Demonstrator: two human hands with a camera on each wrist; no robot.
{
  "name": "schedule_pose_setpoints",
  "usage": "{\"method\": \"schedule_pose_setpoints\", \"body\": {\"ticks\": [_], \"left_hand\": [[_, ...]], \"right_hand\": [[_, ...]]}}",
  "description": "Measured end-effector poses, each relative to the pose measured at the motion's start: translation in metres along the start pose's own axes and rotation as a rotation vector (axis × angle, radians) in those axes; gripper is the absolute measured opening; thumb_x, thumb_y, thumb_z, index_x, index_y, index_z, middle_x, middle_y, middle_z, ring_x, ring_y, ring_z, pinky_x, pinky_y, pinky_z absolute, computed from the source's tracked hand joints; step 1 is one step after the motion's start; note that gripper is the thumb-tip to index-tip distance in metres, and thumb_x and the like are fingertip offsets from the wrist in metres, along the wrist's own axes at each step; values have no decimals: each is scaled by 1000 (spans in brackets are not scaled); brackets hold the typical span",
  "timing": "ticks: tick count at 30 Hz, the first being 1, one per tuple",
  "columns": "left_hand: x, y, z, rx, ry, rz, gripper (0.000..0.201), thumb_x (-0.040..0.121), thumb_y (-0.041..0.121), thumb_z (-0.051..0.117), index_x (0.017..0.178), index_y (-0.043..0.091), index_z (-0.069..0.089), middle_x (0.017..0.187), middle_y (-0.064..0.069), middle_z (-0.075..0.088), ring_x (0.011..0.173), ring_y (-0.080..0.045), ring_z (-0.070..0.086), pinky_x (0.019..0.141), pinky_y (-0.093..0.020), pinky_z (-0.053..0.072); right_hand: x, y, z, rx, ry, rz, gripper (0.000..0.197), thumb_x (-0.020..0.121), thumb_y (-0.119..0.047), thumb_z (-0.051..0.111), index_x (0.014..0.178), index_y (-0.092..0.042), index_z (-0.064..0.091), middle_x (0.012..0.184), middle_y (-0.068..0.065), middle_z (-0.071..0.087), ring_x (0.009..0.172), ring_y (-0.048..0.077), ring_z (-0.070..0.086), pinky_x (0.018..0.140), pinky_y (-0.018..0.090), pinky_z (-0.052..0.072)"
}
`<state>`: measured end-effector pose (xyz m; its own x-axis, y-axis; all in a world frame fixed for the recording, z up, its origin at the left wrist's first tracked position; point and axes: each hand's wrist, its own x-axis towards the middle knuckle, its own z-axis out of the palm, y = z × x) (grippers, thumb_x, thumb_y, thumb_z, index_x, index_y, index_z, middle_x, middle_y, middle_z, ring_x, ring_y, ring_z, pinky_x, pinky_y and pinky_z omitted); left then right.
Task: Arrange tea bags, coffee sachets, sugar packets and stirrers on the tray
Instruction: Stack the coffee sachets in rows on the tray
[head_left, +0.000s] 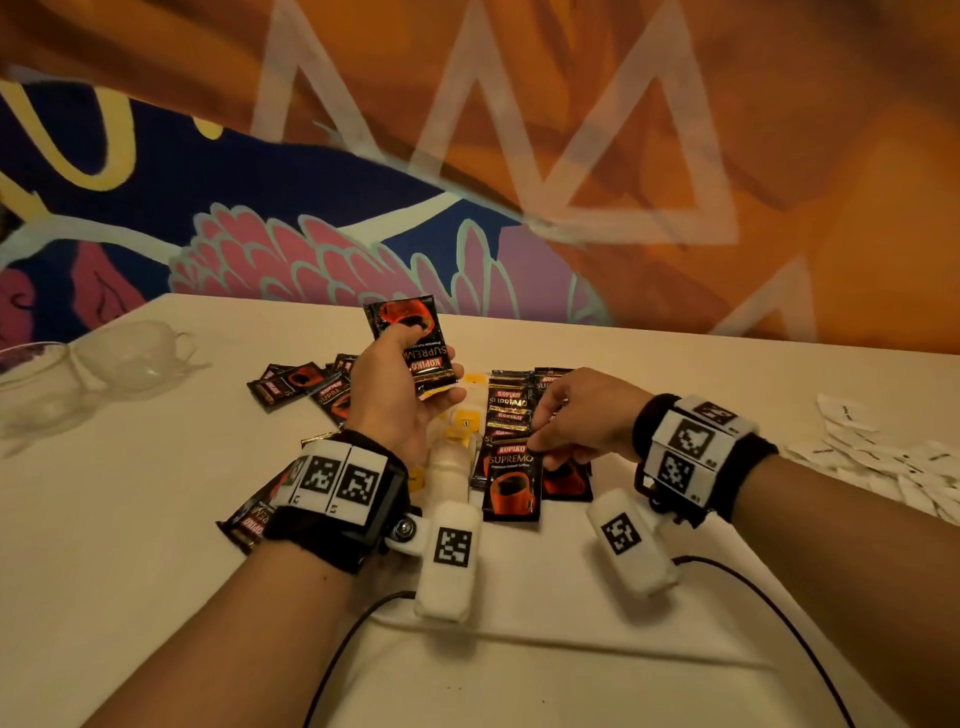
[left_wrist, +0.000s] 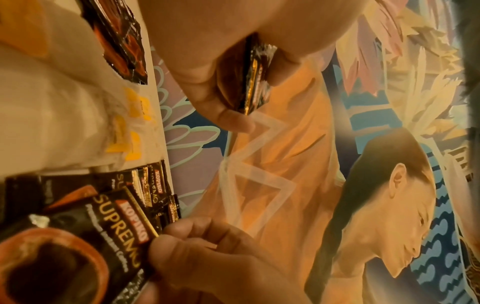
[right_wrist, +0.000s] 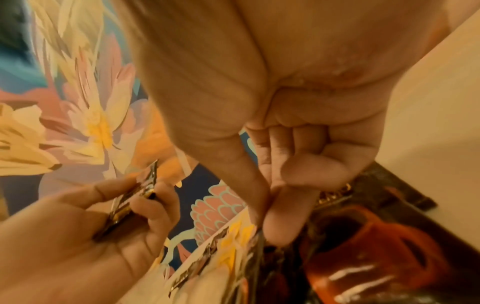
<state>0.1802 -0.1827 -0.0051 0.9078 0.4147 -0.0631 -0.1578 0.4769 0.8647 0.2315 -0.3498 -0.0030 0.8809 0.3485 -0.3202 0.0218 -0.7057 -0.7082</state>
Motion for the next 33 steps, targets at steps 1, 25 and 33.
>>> {"method": "schedule_pose_setpoints", "body": {"ticks": [1, 25, 33], "left_hand": [[0, 0, 0, -5, -3, -6, 19, 94, 21, 45, 92, 8, 59, 72, -6, 61, 65, -19, 59, 48, -26, 48], [-13, -10, 7, 159, -320, 21, 15, 91, 11, 59, 104, 12, 65, 89, -2, 74, 80, -12, 71, 62, -24, 54], [-10, -6, 4, 140, -270, 99, 27, 77, 34, 69, 95, 15, 66, 79, 0, 67, 70, -15, 63, 57, -26, 49]], "right_hand": [[1, 0, 3, -25, 3, -3, 15, 82, -12, 74, 88, -14, 61, 73, 3, 72, 59, 9, 69, 49, 19, 48], [-27, -12, -4, 238, 346, -473, 29, 71, -30, 83, 87, -21, 61, 75, 0, 73, 72, 15, 71, 67, 35, 55], [-27, -11, -10, 238, 409, -543, 12, 74, -16, 73, 78, -25, 66, 81, -4, 69, 73, 19, 67, 75, 46, 57]]}}
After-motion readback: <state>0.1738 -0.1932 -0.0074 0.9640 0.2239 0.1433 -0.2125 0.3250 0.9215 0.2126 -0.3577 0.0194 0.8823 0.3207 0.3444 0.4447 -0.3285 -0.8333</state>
